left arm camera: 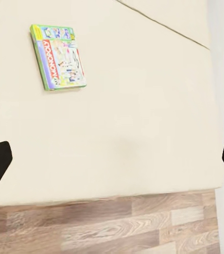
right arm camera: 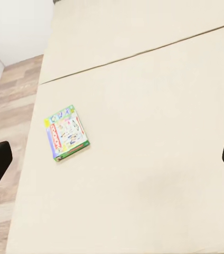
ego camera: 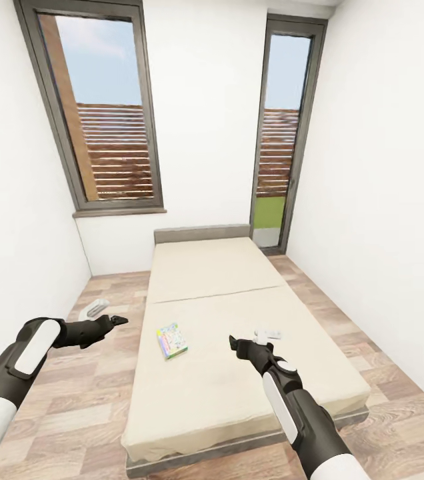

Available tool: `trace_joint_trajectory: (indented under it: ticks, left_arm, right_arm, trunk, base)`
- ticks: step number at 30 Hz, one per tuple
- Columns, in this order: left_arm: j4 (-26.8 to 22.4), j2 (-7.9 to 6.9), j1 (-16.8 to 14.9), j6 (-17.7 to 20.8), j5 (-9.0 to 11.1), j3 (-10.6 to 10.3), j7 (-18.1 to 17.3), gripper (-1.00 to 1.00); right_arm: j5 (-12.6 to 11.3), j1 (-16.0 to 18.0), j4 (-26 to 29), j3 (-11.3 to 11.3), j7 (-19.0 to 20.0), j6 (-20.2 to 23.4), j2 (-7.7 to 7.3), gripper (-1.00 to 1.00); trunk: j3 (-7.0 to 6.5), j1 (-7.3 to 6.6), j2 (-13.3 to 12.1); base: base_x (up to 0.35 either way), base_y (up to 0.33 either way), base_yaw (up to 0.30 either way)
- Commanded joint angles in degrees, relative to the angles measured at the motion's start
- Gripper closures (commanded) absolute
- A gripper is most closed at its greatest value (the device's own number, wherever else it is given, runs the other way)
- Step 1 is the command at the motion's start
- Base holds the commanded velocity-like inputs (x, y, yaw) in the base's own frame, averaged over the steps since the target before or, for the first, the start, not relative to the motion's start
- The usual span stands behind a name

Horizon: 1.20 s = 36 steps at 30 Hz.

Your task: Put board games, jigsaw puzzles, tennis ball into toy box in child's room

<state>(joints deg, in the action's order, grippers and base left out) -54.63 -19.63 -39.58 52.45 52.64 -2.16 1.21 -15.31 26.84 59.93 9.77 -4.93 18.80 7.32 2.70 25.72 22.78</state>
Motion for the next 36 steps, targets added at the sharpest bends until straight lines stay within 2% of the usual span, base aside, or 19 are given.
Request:
trace_joint_trajectory:
  ticks: [1,16,27,36]
  left_arm:
    - [0.0,-0.06,-0.1,0.1,0.2,-0.1,0.1,-1.0]
    - [0.0,0.01,-0.1,0.1,0.2,-0.1,0.2,-1.0]
    - [0.0,0.02,-0.1,0.1,0.2,-0.1,0.2,-1.0]
    - [0.0,-0.02,-0.1,0.1,0.2,-0.1,0.1,-1.0]
  right_arm:
    - [-0.6,0.1,0.1,0.1,-0.5,0.2,-0.02,-1.0]
    - [-0.5,0.1,0.0,0.2,-0.5,0.2,-0.02,-1.0]
    - [-0.6,0.1,0.0,0.1,-0.5,0.2,-0.02,-1.0]
    - [-0.6,0.1,0.0,0.1,-0.5,0.1,-0.03,-1.0]
  trunk:
    - [0.14,0.06,0.1]
    - [0.41,0.06,0.1]
    - [0.44,0.06,0.1]
    - [0.44,0.06,0.1]
  base:
    - [0.135,0.0,-0.008]
    - [0.027,-0.07,0.143]
    - [0.007,-0.019,0.018]
    - [0.163,-0.001,0.001]
